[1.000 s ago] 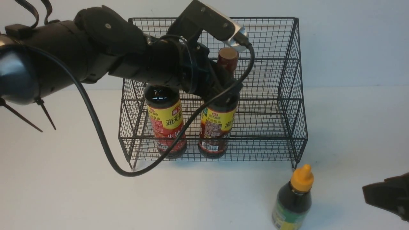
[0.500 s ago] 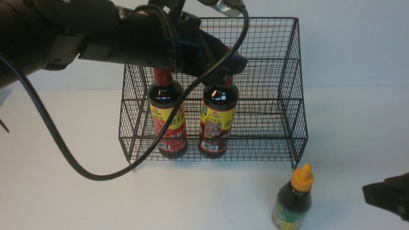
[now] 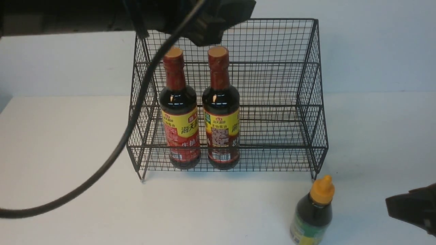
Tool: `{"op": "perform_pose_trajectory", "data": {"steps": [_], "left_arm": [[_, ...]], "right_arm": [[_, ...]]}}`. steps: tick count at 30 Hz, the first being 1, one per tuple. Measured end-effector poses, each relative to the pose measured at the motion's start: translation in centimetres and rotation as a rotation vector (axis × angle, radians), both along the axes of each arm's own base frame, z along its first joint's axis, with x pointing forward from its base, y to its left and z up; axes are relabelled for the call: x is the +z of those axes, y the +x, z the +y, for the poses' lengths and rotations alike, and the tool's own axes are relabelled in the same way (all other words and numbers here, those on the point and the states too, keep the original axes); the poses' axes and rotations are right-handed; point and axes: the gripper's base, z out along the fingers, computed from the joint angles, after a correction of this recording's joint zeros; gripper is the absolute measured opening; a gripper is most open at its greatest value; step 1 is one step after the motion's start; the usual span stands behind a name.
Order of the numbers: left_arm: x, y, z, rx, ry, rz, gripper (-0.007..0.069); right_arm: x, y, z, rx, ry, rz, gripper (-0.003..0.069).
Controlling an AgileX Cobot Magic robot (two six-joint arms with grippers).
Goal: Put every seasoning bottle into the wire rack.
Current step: Use the right arm to grab the condiment bottle closest to it
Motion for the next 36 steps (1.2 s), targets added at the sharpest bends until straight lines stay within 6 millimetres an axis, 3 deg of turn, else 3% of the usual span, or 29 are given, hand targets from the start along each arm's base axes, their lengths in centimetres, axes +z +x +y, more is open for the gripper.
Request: {"op": "perform_pose_trajectory", "data": {"steps": [4,5,6,7,9,16,21,25,28,33,36], "left_arm": [[1.5,-3.7,1.0,-0.083,-0.028,0.092,0.0248],[1.5,-3.7,1.0,-0.083,-0.028,0.092,0.0248],[1.7,-4.8,1.2,-0.112,-0.027,0.135,0.0191],[1.9,-6.6,1.7,-0.157,-0.005,0.2,0.0088],[2.1,-8.5,2.5,-0.182,0.031,0.245,0.0025],[2.1,-11.5,4.2,-0.184,0.124,0.3,-0.0005],[1.7,-11.4,4.7,-0.14,0.19,0.296,-0.0005],[1.6,-11.3,4.8,-0.113,0.202,0.305,-0.0005],[1.6,-11.3,4.8,-0.109,0.2,0.31,-0.0005],[1.5,-11.3,4.9,-0.108,0.2,0.311,-0.0005],[1.5,-11.3,4.9,-0.107,0.201,0.31,-0.0005]], "right_arm": [[-0.1,-0.2,1.0,0.061,0.041,0.032,0.0337],[-0.1,-0.2,1.2,0.072,0.042,0.033,0.0337],[-0.3,-0.2,1.6,0.107,0.04,0.044,0.0337],[-0.7,0.0,2.3,0.158,0.028,0.066,0.0337],[-1.3,0.4,3.3,0.215,0.007,0.092,0.0337],[-2.2,3.0,5.1,0.271,-0.124,0.093,0.0358],[-1.5,5.3,5.5,0.213,-0.156,0.055,0.0459],[-2.3,6.8,6.1,0.2,-0.163,0.053,0.0571],[-3.3,7.9,6.5,0.188,-0.166,0.056,0.0615],[-4.9,9.3,7.1,0.174,-0.176,0.079,0.0617],[-6.1,9.9,7.4,0.195,-0.192,0.109,0.058]]}}
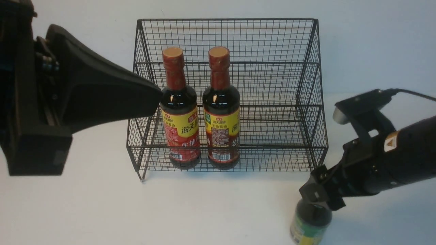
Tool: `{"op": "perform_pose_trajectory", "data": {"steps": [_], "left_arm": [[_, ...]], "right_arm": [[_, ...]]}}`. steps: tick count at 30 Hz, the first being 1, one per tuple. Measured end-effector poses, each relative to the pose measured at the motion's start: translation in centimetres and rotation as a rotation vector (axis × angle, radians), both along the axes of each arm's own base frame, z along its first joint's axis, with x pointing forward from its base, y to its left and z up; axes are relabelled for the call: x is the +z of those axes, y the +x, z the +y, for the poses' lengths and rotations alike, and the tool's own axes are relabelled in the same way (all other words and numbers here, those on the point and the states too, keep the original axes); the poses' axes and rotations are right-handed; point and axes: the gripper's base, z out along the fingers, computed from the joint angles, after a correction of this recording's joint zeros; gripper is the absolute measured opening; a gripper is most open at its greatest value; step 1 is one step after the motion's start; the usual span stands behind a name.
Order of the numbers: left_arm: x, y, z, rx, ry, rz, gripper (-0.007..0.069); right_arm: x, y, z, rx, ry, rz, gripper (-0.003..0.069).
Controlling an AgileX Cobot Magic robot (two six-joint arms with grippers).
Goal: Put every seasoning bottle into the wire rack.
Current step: Use the right arm to grab the condiment bottle closest to it, then use the right arm to put the condiment bottle back on the shelf
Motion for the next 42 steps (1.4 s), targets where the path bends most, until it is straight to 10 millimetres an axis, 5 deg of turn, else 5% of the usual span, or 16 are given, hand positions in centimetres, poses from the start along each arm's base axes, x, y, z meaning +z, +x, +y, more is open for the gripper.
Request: {"op": "perform_pose_trajectory", "data": {"steps": [5,7,9,15,19,22,27,33,42], "left_arm": [[-0.1,0.1,0.1,0.007,0.013,-0.007,-0.0005],[-0.1,0.1,0.1,0.011,0.022,-0.011,-0.0005],[-0.1,0.1,0.2,0.013,0.029,-0.012,-0.0005],[-0.3,-0.2,1.1,0.052,0.108,-0.05,-0.0005],[0.1,-1.1,2.1,0.09,0.14,-0.103,-0.0005],[0.4,-1.7,2.8,0.127,0.146,-0.12,-0.0005],[0.3,-1.7,3.0,0.144,0.154,-0.121,-0.0005],[0.3,-1.6,2.9,0.144,0.155,-0.119,-0.0005],[0.3,-1.6,2.9,0.145,0.153,-0.117,-0.0005]], "right_arm": [[-0.7,0.3,0.3,0.028,0.0,0.018,0.0464],[-0.2,0.4,0.5,0.059,-0.004,0.012,0.0327],[0.2,0.5,0.5,0.087,-0.016,0.004,0.0291],[3.7,0.8,1.1,0.177,-0.027,0.045,0.0297],[7.8,1.5,1.6,0.202,0.003,-0.026,0.0297],[11.8,2.4,2.1,0.211,0.04,-0.137,0.0297],[14.4,5.1,3.3,0.229,0.06,-0.229,0.0297],[13.6,8.4,4.8,0.267,0.033,-0.247,0.0297],[8.8,12.3,6.2,0.268,-0.042,-0.19,0.0297]]}}
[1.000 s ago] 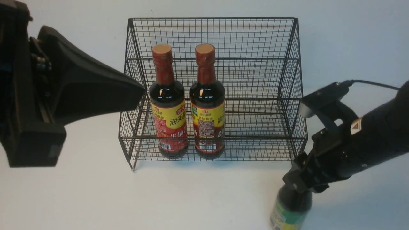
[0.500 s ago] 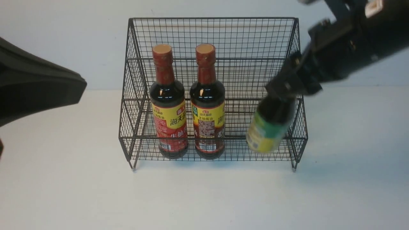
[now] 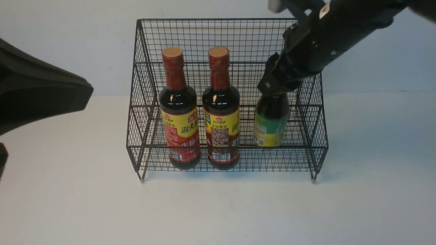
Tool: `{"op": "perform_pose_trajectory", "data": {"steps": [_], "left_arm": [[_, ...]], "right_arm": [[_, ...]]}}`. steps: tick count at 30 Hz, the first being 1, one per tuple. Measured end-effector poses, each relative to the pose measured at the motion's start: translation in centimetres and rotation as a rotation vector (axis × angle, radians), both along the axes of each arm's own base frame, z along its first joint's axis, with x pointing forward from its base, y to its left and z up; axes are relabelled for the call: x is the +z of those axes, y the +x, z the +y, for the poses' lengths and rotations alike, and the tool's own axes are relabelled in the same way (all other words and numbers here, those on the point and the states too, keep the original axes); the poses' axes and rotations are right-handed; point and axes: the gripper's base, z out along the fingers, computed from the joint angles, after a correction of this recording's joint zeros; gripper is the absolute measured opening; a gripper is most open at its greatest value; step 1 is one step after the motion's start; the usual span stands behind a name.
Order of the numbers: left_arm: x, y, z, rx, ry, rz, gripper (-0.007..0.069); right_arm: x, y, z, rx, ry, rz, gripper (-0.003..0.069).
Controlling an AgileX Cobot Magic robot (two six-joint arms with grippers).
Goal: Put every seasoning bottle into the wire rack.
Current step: Use the right arm to put the condiment bottle back on the shelf
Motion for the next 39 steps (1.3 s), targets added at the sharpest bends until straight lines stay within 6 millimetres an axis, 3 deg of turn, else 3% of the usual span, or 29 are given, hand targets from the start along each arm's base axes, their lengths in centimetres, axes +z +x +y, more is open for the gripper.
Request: {"op": "perform_pose_trajectory", "data": {"steps": [10,39], "left_arm": [[0.0,0.0,0.0,0.0,0.001,0.0,-0.0005],[0.0,0.0,0.0,0.0,0.005,-0.004,-0.0005]], "right_arm": [[-2.9,1.7,0.8,-0.015,-0.003,0.037,0.0297],[-4.4,2.1,0.8,-0.144,0.002,0.156,0.03]]}}
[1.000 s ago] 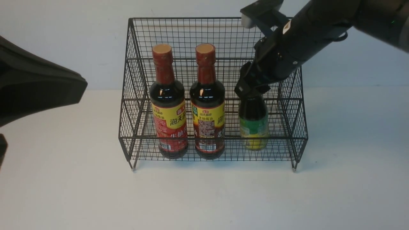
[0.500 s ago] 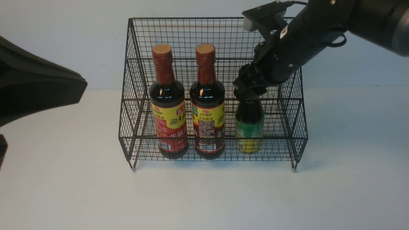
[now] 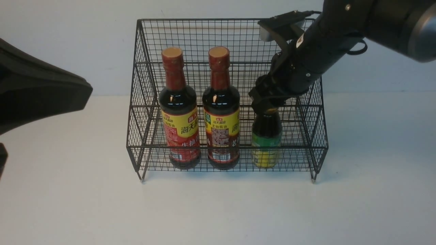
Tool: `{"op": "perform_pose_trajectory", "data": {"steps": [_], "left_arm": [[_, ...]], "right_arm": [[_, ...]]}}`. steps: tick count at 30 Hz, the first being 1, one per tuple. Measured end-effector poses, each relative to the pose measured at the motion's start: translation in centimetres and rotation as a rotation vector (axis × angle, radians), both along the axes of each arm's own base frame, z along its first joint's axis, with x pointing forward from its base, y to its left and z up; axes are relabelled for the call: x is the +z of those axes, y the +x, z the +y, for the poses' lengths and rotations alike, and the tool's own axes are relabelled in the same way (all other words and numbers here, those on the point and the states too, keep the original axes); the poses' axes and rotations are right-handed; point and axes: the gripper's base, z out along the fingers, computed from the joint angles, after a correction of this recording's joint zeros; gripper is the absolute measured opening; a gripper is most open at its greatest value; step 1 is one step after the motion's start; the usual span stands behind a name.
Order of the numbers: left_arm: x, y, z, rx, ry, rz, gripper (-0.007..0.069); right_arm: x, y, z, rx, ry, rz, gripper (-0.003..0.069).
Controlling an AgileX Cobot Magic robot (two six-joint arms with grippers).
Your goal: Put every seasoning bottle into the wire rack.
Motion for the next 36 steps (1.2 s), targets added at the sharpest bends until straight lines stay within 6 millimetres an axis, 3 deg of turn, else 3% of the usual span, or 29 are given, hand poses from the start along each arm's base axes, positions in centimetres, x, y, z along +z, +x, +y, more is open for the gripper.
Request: {"op": "perform_pose_trajectory", "data": {"steps": [5,6,13,20,24,26,30,33,34,36], "left_arm": [[0.0,0.0,0.0,0.0,0.0,0.0,-0.0005],[0.0,0.0,0.0,0.0,0.0,0.0,-0.0005],[0.0,0.0,0.0,0.0,-0.001,0.0,-0.0005],[0.0,0.0,0.0,0.0,-0.001,0.0,-0.0005],[0.0,0.0,0.0,0.0,-0.001,0.0,-0.0005],[0.0,0.0,0.0,0.0,-0.001,0.0,-0.0005],[0.0,0.0,0.0,-0.002,0.001,0.004,-0.0005],[-0.2,-0.2,0.0,-0.008,0.015,0.023,-0.0005],[-0.2,-0.2,0.0,-0.008,0.016,0.024,-0.0005],[-0.3,-0.3,0.1,-0.012,0.026,0.038,-0.0005]], "right_arm": [[-0.1,-0.2,0.0,-0.003,-0.004,0.03,0.035],[-0.2,-0.3,-0.1,-0.019,-0.001,0.043,0.0394],[0.7,-0.4,-0.1,-0.027,-0.003,0.07,0.0524],[5.3,-0.3,-0.3,-0.09,0.043,-0.012,0.057],[9.0,-1.7,-1.4,-0.118,0.056,-0.109,0.057],[11.1,-3.0,-2.1,-0.133,0.072,-0.156,0.057],[16.3,-7.8,-4.5,-0.174,0.146,-0.264,0.0563],[19.4,-13.5,-7.4,-0.199,0.186,-0.346,0.0538],[20.0,-14.4,-7.8,-0.2,0.194,-0.363,0.0534],[21.1,-19.7,-10.6,-0.213,0.209,-0.435,0.0503]]}}
